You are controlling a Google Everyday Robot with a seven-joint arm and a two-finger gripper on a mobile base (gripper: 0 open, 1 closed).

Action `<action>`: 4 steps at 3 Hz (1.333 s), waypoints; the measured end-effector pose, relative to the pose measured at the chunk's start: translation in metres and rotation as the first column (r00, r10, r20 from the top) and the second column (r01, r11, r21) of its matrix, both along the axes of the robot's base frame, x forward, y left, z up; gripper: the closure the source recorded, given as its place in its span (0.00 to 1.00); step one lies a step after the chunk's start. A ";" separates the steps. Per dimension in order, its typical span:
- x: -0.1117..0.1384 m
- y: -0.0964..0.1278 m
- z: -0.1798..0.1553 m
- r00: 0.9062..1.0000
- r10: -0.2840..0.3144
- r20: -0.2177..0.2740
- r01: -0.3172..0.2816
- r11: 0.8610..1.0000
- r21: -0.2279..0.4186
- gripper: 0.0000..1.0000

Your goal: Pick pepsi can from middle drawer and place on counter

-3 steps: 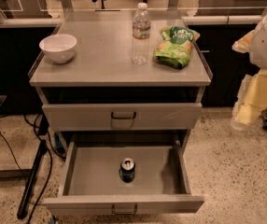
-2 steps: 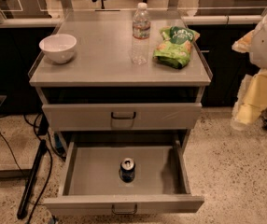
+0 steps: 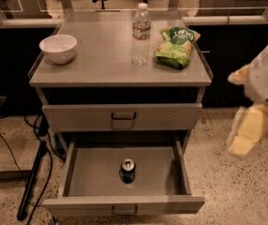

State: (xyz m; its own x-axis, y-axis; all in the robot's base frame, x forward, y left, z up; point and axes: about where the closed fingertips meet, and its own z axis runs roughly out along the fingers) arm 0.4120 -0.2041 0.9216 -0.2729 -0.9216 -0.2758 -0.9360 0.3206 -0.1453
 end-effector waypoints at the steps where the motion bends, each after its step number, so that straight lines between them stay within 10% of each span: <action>1: -0.019 0.008 -0.068 0.997 -0.044 -0.066 0.047 0.998 0.040 0.00; 2: -0.019 0.008 -0.068 0.997 -0.044 -0.066 0.047 0.998 0.040 0.00; 4: -0.013 0.037 -0.170 0.979 -0.044 -0.198 0.071 0.988 0.135 0.00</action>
Offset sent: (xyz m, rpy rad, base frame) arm -0.0141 0.0069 -0.0533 0.0421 0.0497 -0.0402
